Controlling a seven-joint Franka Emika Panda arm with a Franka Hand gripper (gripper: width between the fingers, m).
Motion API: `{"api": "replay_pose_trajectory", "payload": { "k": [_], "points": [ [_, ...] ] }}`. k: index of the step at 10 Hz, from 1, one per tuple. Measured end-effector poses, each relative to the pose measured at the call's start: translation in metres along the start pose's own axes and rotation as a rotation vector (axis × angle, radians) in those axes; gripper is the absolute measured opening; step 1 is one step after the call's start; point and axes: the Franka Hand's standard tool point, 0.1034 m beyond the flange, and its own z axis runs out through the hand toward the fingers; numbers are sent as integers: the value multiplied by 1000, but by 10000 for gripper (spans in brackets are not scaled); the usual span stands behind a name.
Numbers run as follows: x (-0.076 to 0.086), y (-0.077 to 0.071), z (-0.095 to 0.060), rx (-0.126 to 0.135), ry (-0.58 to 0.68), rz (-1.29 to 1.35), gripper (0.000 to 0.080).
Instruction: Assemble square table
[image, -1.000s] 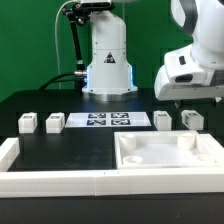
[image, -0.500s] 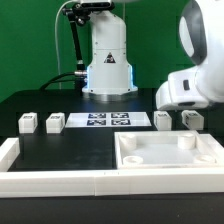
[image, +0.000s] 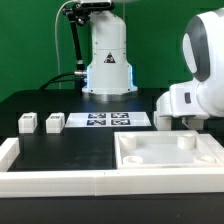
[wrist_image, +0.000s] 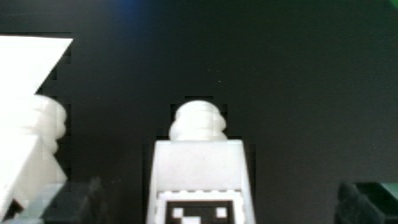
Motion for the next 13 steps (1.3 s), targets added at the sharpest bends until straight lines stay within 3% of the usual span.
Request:
{"api": "replay_pose_trajectory", "payload": {
  "k": [6, 8, 13],
  "points": [
    [6, 1, 6, 4, 21, -33, 640],
    [6, 1, 6, 4, 21, -33, 308],
    [6, 1, 6, 4, 20, -33, 285]
  ]
}}
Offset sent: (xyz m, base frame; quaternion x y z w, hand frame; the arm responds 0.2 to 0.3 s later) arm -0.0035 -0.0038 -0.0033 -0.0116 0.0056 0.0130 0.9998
